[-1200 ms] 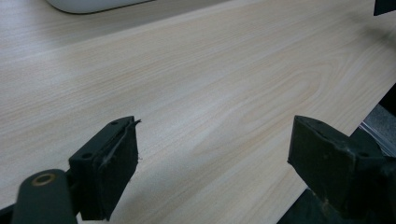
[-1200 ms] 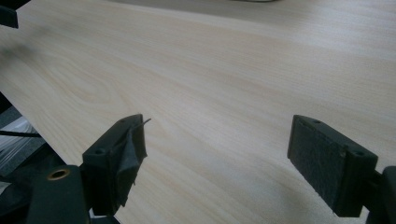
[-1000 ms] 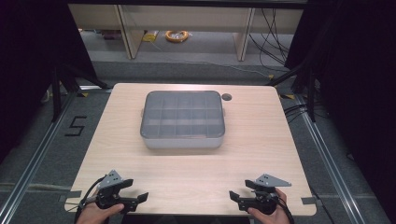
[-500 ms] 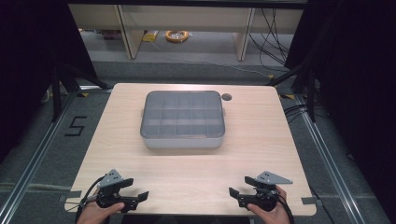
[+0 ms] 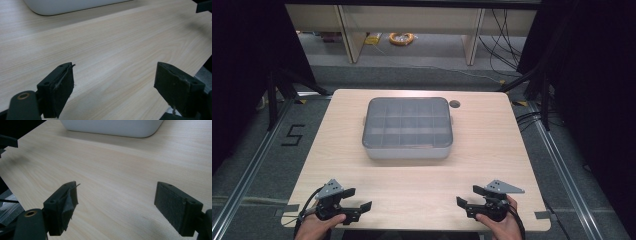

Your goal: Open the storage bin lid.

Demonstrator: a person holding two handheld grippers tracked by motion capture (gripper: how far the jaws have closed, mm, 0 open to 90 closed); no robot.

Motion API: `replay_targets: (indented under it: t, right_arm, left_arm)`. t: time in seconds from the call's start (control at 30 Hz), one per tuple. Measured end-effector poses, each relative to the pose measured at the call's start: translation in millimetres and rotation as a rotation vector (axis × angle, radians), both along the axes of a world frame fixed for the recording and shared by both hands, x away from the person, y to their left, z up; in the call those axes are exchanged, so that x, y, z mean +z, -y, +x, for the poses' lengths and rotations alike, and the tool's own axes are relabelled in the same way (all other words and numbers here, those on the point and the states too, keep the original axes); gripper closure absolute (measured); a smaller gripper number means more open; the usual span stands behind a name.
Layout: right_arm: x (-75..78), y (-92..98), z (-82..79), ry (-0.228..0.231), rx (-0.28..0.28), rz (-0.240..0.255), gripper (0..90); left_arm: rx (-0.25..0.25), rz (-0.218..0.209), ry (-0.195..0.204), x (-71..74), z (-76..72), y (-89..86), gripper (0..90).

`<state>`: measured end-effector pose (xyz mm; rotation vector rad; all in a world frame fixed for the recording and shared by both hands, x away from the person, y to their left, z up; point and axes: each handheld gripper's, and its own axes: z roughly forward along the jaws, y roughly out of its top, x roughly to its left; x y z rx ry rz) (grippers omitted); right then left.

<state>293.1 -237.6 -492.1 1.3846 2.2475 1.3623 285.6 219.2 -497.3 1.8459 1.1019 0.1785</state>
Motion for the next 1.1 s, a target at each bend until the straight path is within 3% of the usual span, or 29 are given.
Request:
replay_targets:
  t: [0.03, 0.1, 0.13, 0.2, 0.23, 0.27, 0.33, 0.37, 0.4, 0.47, 0.5, 0.57, 0.7, 0.77, 0.8, 0.83, 0.9, 0.93, 1.0, 1.07, 1.1]
  right_arm:
    - [-2.0, 1.1, 3.2, 0.053, 0.011, -0.022, 19.7]
    - [-2.1, -0.5, 3.3, 0.018, 0.022, 0.002, 19.8]
    - [-2.6, -0.2, 4.4, 0.04, 0.023, -0.011, 19.8]
    - [-0.8, -2.3, 2.6, 0.002, 0.015, 0.002, 19.9]
    - [-1.3, -3.0, 3.3, 0.007, 0.017, 0.009, 19.9]
    - [-2.6, -1.4, 6.2, 0.046, 0.023, -0.014, 19.9]
    - [-1.0, -4.7, 5.5, -0.001, 0.012, 0.005, 19.9]
    - [-1.2, -2.6, 7.9, 0.033, 0.032, -0.004, 19.9]
    - [0.3, -5.3, 6.3, -0.004, 0.016, 0.019, 19.9]
    - [1.6, -5.4, 8.6, -0.005, 0.014, 0.013, 20.0]
    - [0.1, -4.1, 12.1, 0.03, 0.031, 0.007, 20.0]
    - [1.1, -5.9, 13.1, 0.004, 0.021, 0.026, 20.2]
    - [1.6, -5.2, 18.7, 0.028, 0.03, 0.015, 20.3]
    - [2.2, -6.8, 23.3, 0.045, 0.023, 0.006, 20.4]
    - [3.6, -8.0, 23.7, 0.024, 0.023, 0.029, 20.4]
    - [3.7, -7.5, 26.1, 0.04, 0.023, 0.028, 20.4]
    - [4.8, -7.5, 29.7, 0.029, 0.027, 0.055, 20.4]
    - [6.6, -9.1, 29.3, -0.014, 0.01, 0.071, 20.5]
    - [6.7, -7.6, 34.5, 0.021, 0.011, 0.063, 20.7]
    - [7.6, -5.9, 37.7, 0.024, 0.027, 0.06, 20.7]
    - [12.2, -6.2, 39.5, -0.005, 0.008, 0.089, 21.2]
  left_arm:
    - [-0.01, -0.006, -0.002, -0.8, 0.5, 0.8, 15.3]
    - [-0.012, 0.009, 0.004, -0.1, 1.4, 2.7, 15.3]
    - [-0.008, 0.014, 0.006, 0.3, 1.6, 3.4, 15.3]
    - [-0.006, 0.037, 0.026, 1.5, 2.9, 4.3, 15.3]
    - [0.002, 0.029, 0.022, 0.9, 3.5, 4.7, 15.3]
    - [-0.008, 0.03, 0.028, 0.9, 5.0, 4.0, 15.3]
    - [-0.008, 0.032, 0.022, 1.2, 5.9, 3.9, 15.3]
    - [-0.007, 0.034, 0.026, 1.0, 6.8, 3.8, 15.3]
    - [-0.007, 0.031, 0.015, 1.2, 8.7, 4.0, 15.3]
    - [-0.003, 0.028, 0.021, 0.7, 9.9, 4.4, 15.3]
    - [-0.008, 0.03, 0.018, 1.3, 12.4, 4.5, 15.3]
    - [-0.01, 0.031, 0.018, 1.7, 14.0, 4.7, 15.3]
    - [-0.005, 0.028, 0.015, 2.1, 19.3, 4.8, 15.4]
    - [-0.001, 0.024, 0.003, 2.0, 24.0, 2.9, 15.4]
    - [-0.001, 0.021, -0.001, 2.1, 25.8, 2.2, 15.4]
    - [0.002, 0.014, -0.004, 2.3, 27.8, 1.8, 15.4]
    - [0.008, -0.002, -0.014, 3.7, 32.0, 0.5, 15.4]
    - [0.006, -0.005, -0.016, 4.4, 34.3, -1.0, 15.4]
    - [0.009, -0.02, -0.02, 5.8, 38.8, -2.7, 15.4]
    - [0.015, -0.029, -0.024, 6.5, 41.3, -4.0, 15.4]
    - [0.029, -0.041, -0.032, 7.7, 44.4, -6.3, 15.5]
